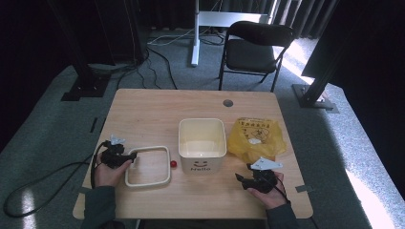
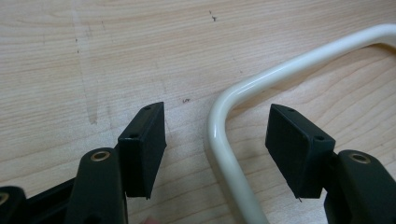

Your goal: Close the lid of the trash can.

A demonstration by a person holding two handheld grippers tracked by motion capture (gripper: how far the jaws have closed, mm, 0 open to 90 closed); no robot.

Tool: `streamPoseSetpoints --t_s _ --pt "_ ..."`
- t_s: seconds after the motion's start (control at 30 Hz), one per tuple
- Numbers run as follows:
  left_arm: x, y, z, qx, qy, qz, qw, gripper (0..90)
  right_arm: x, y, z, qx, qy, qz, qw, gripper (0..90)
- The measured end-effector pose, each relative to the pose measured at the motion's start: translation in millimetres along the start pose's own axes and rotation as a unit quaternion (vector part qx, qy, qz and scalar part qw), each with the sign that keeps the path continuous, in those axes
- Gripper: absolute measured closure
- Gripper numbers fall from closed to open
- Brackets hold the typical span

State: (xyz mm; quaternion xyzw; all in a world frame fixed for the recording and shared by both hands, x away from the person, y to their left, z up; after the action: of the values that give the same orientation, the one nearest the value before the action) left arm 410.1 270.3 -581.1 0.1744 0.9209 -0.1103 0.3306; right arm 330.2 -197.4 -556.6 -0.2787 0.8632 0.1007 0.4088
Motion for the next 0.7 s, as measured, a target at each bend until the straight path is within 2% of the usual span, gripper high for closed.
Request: streamPoseSetpoints --t_s 0.43,0.7 --pt "0.4 1.9 4.7 -0.003 0.001 0.002 1.0 39.5 6.7 -4.9 1.0 0.0 0.001 0.009 1.0 35.0" --pt "-1.5 3.2 5.4 -0.004 0.005 0.009 0.9999 43.9 13.4 -8.8 0.1 0.0 0.008 0.012 0.9999 34.7"
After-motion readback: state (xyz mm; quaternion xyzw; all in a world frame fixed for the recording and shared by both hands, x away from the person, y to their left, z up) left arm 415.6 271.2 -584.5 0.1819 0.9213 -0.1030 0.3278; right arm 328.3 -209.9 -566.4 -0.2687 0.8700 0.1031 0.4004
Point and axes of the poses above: each handheld gripper's, and its own axes: z roughly forward along the jaws, x roughly out of its underside, y roughly to its left, the point moved 7 cm from there along z, roughly forward along the jaws, and after that the axes turned 6 degrees about x, right-handed, at the moved point
